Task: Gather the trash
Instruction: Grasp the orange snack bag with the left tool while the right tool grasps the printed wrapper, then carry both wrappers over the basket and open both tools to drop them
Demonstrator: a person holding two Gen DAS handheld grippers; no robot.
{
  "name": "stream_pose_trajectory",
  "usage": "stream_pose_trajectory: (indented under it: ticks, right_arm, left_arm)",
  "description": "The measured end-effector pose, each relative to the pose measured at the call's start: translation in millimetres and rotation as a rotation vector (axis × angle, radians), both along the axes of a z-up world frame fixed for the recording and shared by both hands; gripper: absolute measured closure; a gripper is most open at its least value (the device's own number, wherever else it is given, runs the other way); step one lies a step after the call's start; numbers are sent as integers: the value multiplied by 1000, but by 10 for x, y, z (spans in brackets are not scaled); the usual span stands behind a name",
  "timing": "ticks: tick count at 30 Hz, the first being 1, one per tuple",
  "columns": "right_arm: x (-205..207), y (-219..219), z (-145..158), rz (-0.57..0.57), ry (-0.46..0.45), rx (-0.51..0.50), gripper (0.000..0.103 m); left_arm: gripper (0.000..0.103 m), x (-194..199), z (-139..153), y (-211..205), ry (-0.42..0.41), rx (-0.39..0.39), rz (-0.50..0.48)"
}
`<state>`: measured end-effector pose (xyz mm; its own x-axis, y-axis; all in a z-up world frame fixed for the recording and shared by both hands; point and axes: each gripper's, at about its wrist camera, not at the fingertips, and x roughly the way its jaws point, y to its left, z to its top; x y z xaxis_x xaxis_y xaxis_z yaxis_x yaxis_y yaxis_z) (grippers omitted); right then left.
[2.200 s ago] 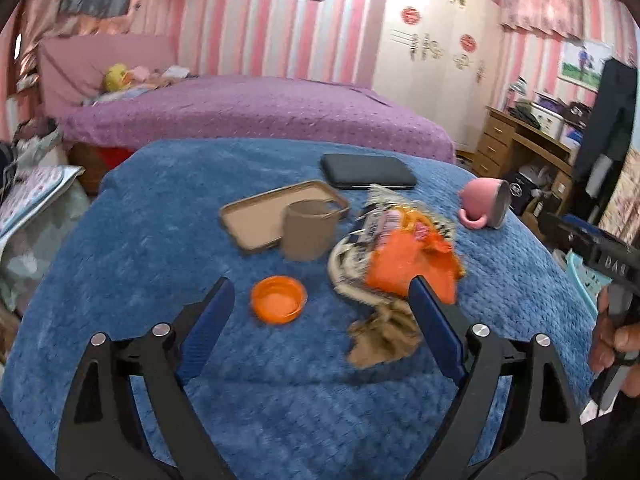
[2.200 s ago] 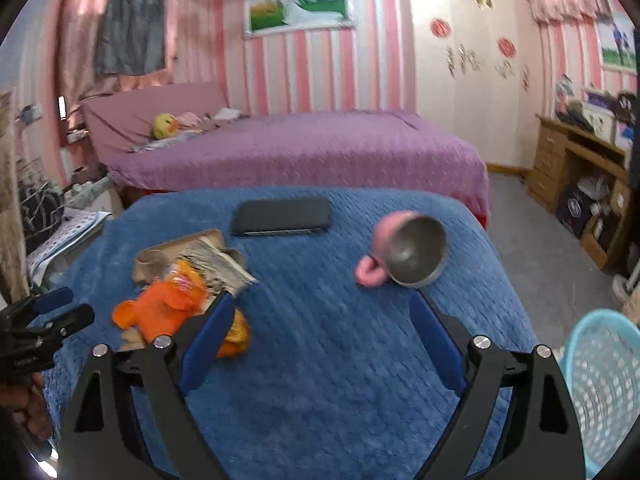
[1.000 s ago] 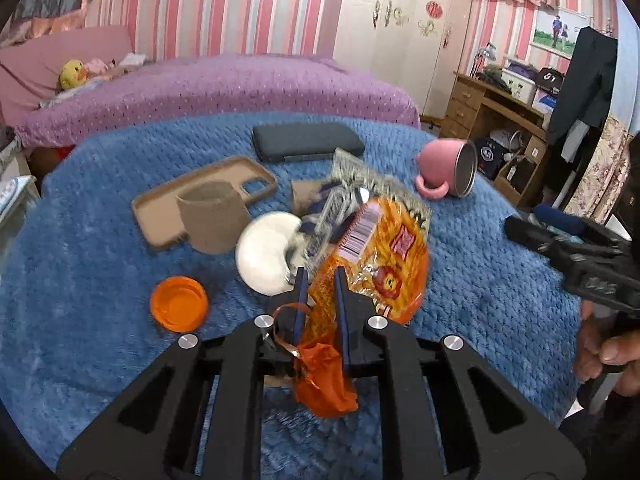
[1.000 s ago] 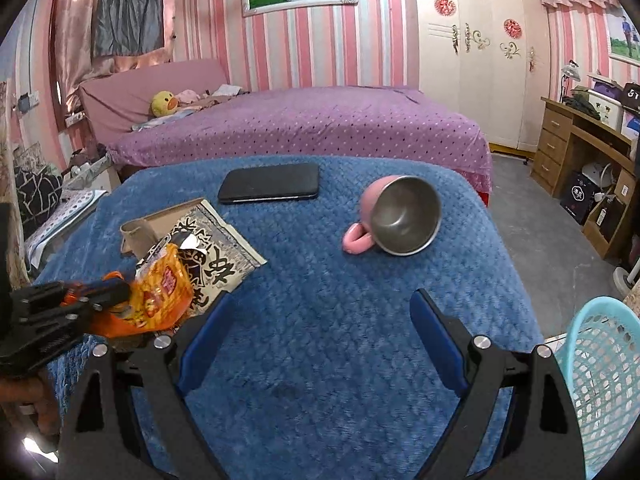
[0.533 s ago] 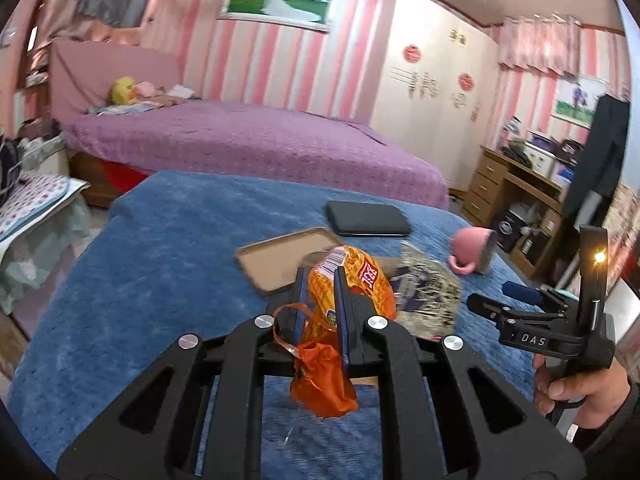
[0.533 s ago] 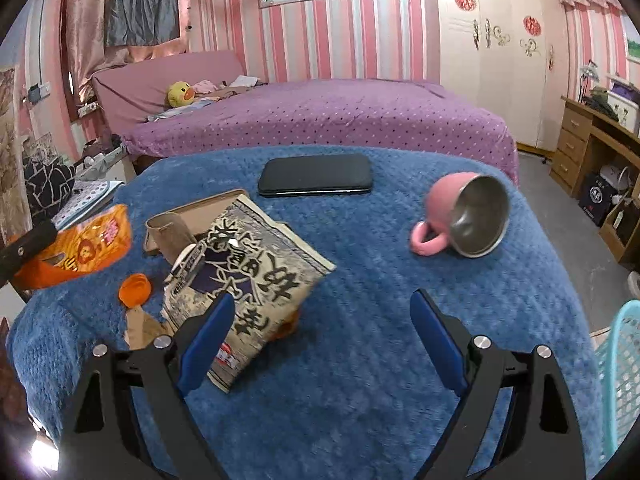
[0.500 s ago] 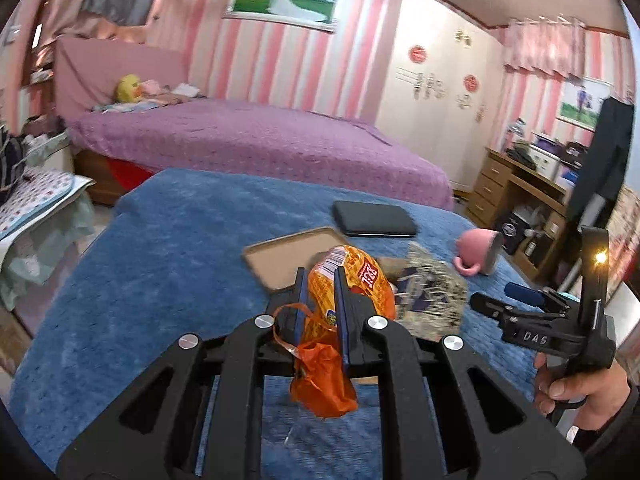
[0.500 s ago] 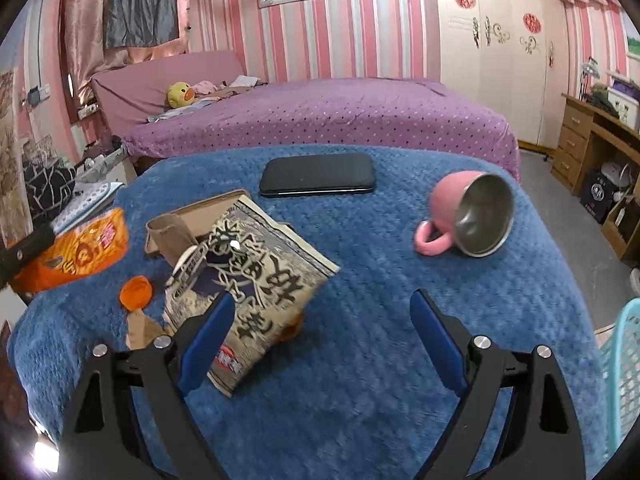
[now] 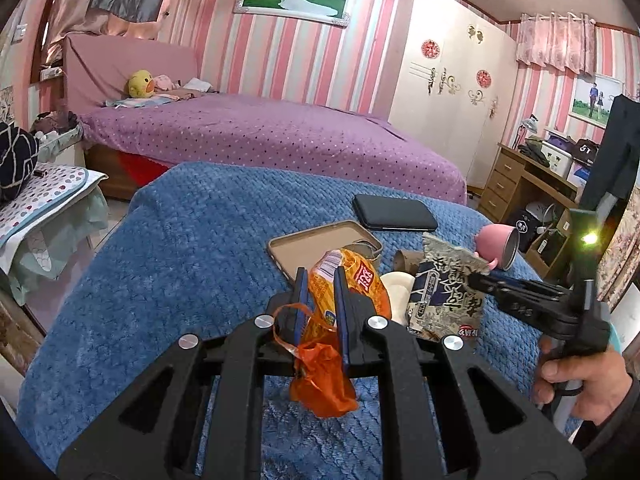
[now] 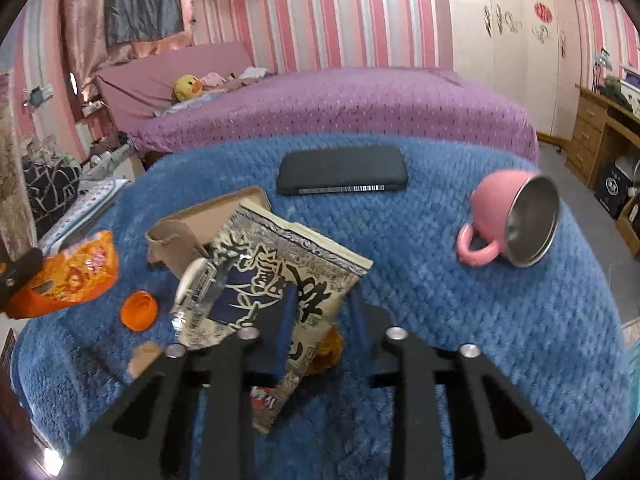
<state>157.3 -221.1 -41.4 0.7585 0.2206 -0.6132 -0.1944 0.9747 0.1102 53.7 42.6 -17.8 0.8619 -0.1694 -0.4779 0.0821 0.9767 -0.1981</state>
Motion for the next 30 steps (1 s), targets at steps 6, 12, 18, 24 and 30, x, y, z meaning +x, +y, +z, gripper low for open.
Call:
stream_pose_trajectory:
  ticks: [6, 12, 18, 24, 30]
  right_arm:
    - [-221, -122, 177, 33, -60, 38, 96]
    - [-487, -227, 398, 63, -130, 47, 99]
    - [-790, -388, 621, 50, -221, 36, 100]
    - [-927, -614, 744, -1, -265, 9, 100]
    - [-1024, -898, 811, -65, -278, -5, 100]
  left_arm:
    - [91, -28, 38, -24, -11, -4, 5]
    - [91, -79, 109, -88, -29, -5, 3]
    - [91, -124, 226, -222, -57, -8, -2]
    - [91, -236, 383, -429, -106, -24, -30]
    - [91, -258, 445, -676, -118, -28, -63]
